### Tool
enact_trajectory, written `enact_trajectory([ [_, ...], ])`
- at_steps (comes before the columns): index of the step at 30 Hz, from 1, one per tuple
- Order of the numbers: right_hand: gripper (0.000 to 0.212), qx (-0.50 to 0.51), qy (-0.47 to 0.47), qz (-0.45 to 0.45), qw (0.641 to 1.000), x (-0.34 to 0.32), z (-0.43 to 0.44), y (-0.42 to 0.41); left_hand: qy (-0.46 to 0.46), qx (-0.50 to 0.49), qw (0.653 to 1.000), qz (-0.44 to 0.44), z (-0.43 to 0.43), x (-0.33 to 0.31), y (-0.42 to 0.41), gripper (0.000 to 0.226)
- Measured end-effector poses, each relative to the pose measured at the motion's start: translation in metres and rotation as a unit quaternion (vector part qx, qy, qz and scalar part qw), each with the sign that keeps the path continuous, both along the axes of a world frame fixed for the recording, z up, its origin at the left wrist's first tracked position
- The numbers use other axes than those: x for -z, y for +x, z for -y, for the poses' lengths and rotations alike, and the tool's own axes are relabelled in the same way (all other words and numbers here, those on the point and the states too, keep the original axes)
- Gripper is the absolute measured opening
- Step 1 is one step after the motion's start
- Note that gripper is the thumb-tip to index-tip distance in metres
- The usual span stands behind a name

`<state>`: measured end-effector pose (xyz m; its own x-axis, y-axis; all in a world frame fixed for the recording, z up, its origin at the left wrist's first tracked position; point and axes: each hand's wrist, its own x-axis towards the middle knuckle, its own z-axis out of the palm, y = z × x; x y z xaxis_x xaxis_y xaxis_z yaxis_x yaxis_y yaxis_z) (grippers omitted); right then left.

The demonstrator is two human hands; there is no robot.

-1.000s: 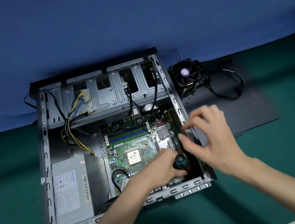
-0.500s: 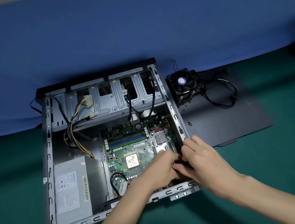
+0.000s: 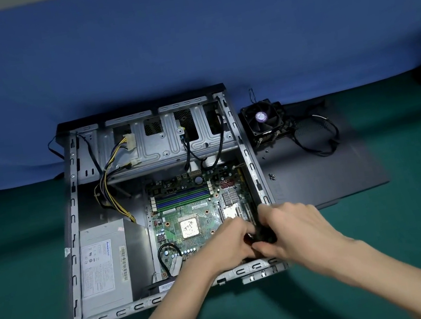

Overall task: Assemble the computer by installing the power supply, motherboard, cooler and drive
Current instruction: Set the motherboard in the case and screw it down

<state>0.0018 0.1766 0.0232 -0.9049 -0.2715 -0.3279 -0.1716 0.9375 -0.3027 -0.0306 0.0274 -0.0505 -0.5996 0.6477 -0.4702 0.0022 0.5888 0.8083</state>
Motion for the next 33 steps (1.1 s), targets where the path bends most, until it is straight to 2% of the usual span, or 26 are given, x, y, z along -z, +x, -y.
enact_trajectory([
  [3,0.025,-0.009,-0.038,0.022,0.999,0.000,0.003,-0.001,0.014,-0.015,1.000,0.020,-0.001,-0.003,0.000,0.018],
  [8,0.033,0.004,0.039,0.009,0.999,0.000,0.009,0.002,0.050,-0.037,0.998,0.030,-0.001,-0.006,0.004,0.014],
  [11,0.033,-0.010,-0.004,0.041,0.999,-0.004,0.006,-0.002,0.029,-0.045,0.998,0.028,0.004,-0.003,0.001,0.010],
  [13,0.029,-0.009,-0.033,0.061,0.998,-0.004,0.008,-0.001,0.013,-0.049,0.999,0.021,0.004,-0.006,0.001,0.023],
  [15,0.026,0.005,-0.014,0.053,0.998,-0.002,0.012,-0.002,0.021,-0.052,0.998,0.023,0.002,-0.008,0.003,0.024],
  [18,0.033,0.009,0.038,0.020,0.999,-0.002,0.013,-0.006,0.016,-0.052,0.999,0.004,0.000,-0.007,0.004,0.010],
  [19,0.034,0.008,0.029,0.018,0.999,-0.002,0.011,-0.007,0.012,-0.052,0.999,0.004,0.001,-0.005,0.003,0.007],
  [22,0.028,0.003,-0.038,0.032,0.999,0.001,0.007,-0.005,0.015,-0.067,0.998,0.011,0.003,-0.007,0.001,0.022],
  [24,0.027,0.009,-0.033,0.038,0.999,0.003,0.008,-0.003,0.040,-0.072,0.996,0.015,0.002,-0.011,0.002,0.020],
  [27,0.030,0.007,0.026,0.019,0.999,0.002,0.008,-0.005,0.045,-0.070,0.997,-0.003,0.001,-0.010,0.007,0.007],
  [29,0.033,0.000,0.012,0.022,1.000,-0.001,0.006,-0.007,0.033,-0.073,0.997,-0.009,0.003,-0.007,0.006,0.006],
  [33,0.025,0.006,-0.034,0.037,0.999,0.002,0.010,-0.004,0.045,-0.087,0.995,0.014,0.006,-0.010,0.004,0.012],
])
